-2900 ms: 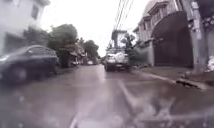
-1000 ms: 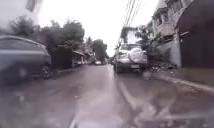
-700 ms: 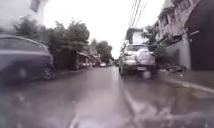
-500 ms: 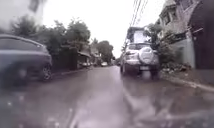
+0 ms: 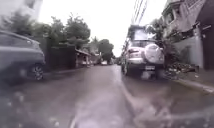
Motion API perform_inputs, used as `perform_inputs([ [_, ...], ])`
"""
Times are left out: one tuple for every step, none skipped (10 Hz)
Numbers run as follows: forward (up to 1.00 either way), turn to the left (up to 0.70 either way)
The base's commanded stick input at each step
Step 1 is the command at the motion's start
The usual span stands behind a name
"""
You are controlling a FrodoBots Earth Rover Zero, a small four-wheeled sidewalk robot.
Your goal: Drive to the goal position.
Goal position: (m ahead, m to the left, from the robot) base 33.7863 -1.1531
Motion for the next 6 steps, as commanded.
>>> perform_inputs([
  [1.0,0.0],
  [1.0,0.0],
  [1.0,0.0],
  [1.0,0.0],
  [1.0,0.0],
  [1.0,0.0],
])
